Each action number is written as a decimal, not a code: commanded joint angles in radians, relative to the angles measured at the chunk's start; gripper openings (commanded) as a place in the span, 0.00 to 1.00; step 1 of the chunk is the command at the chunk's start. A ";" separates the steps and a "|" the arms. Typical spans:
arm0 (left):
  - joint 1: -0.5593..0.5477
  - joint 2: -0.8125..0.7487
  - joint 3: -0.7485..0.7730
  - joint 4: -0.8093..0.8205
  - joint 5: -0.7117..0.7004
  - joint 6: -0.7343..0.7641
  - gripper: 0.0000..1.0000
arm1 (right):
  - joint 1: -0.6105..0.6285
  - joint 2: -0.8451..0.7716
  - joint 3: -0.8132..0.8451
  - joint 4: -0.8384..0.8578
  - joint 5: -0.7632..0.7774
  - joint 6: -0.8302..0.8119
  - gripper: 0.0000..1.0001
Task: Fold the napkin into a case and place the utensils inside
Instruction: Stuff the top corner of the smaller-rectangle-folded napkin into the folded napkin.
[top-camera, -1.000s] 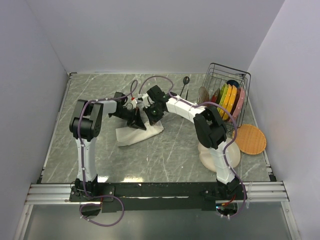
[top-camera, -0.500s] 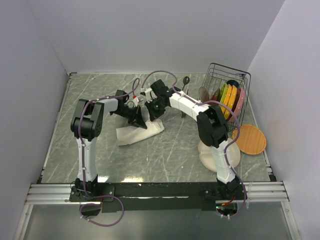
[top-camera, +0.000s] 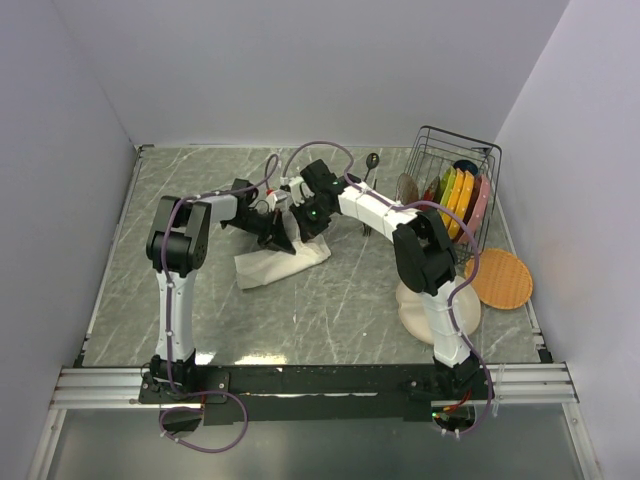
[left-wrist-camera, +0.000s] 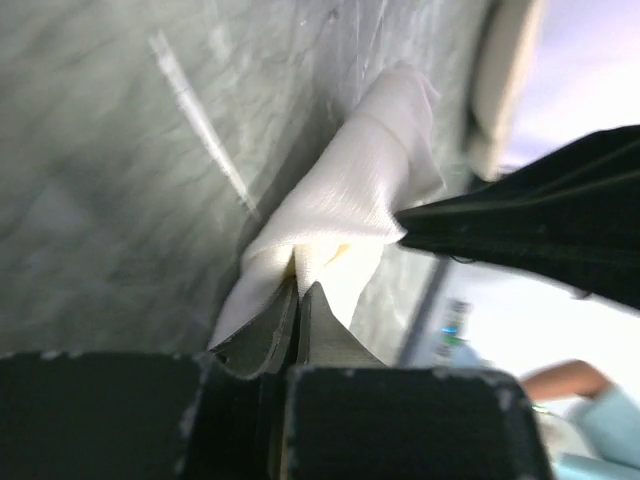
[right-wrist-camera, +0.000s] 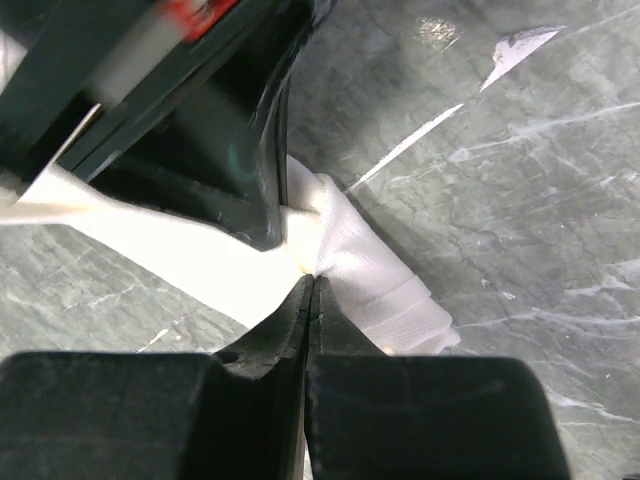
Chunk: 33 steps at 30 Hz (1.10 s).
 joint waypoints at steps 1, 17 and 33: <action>0.043 0.074 0.005 0.000 -0.019 -0.012 0.01 | 0.005 0.005 0.057 0.005 0.018 -0.018 0.00; 0.046 0.105 0.016 0.009 0.007 -0.055 0.01 | 0.018 0.012 0.028 -0.032 0.061 -0.159 0.58; 0.058 0.082 0.038 0.018 0.022 -0.058 0.13 | 0.075 0.033 -0.087 0.086 0.300 -0.160 0.00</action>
